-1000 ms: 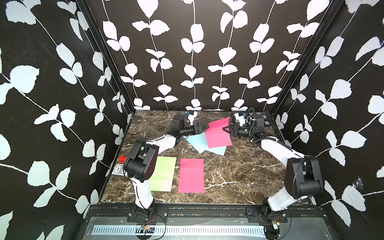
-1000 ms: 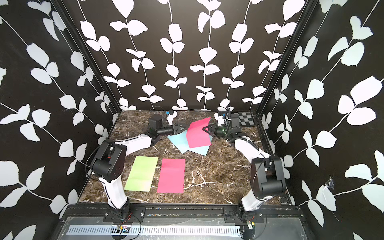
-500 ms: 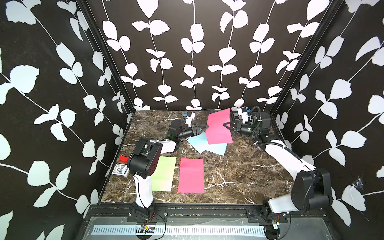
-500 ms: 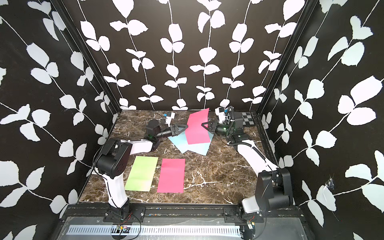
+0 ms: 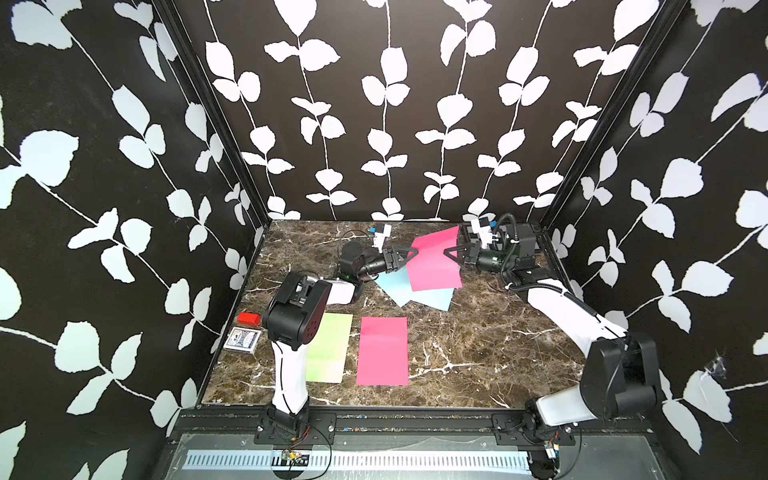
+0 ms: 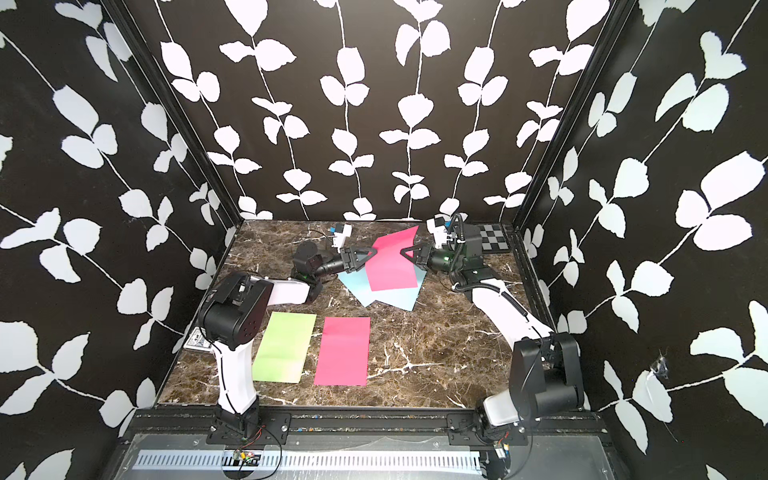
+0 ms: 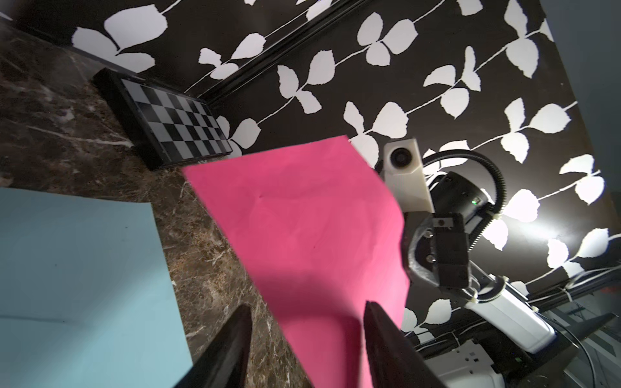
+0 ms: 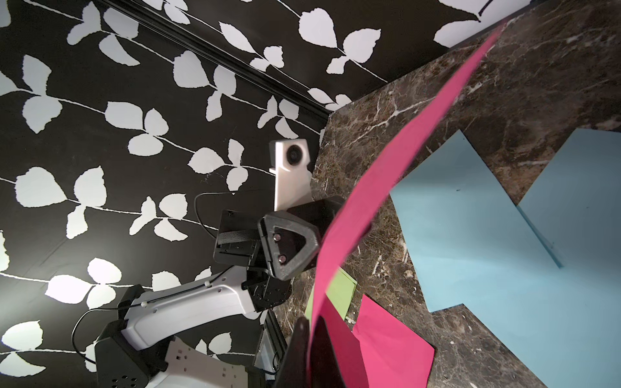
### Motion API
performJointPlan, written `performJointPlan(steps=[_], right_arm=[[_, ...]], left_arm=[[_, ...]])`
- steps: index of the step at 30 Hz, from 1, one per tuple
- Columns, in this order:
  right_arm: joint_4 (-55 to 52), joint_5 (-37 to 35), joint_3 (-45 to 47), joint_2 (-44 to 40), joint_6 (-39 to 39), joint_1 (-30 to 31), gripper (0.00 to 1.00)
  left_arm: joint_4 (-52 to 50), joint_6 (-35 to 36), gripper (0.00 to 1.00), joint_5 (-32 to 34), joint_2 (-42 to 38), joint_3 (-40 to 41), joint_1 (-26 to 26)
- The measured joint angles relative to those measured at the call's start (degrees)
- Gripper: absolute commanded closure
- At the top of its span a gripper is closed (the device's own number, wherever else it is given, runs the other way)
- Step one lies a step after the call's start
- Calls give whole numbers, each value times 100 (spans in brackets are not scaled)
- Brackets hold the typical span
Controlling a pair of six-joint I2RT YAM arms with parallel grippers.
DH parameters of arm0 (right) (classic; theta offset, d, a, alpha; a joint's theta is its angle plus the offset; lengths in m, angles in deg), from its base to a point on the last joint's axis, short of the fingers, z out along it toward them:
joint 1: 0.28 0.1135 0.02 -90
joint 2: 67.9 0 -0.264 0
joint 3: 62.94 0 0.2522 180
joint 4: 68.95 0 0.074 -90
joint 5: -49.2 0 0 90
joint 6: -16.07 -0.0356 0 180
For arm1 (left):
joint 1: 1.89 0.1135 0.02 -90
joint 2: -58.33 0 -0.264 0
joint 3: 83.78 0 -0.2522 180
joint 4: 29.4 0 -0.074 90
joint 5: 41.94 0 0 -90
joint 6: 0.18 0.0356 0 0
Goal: Sort the scattered colored papers by color
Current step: Place the colored paper.
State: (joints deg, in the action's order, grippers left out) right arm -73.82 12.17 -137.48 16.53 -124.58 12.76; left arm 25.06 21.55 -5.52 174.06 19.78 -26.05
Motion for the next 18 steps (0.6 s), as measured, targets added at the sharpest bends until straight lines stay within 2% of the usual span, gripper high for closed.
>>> performJointPlan(steps=[8,10,14,18], right_arm=[[-153,-11,63,81,164,0,100],[-234,-24,63,81,234,0,100],[-330,-66,63,83,313,0,100],[-328,-138,63,83,330,0,100]], left_arm=[[184,-203,61,-188,0,-175,22],[162,-195,62,-225,0,-175,26],[-46,-31,63,-317,-11,-175,33],[-553,339,68,-398,-107,-170,33]])
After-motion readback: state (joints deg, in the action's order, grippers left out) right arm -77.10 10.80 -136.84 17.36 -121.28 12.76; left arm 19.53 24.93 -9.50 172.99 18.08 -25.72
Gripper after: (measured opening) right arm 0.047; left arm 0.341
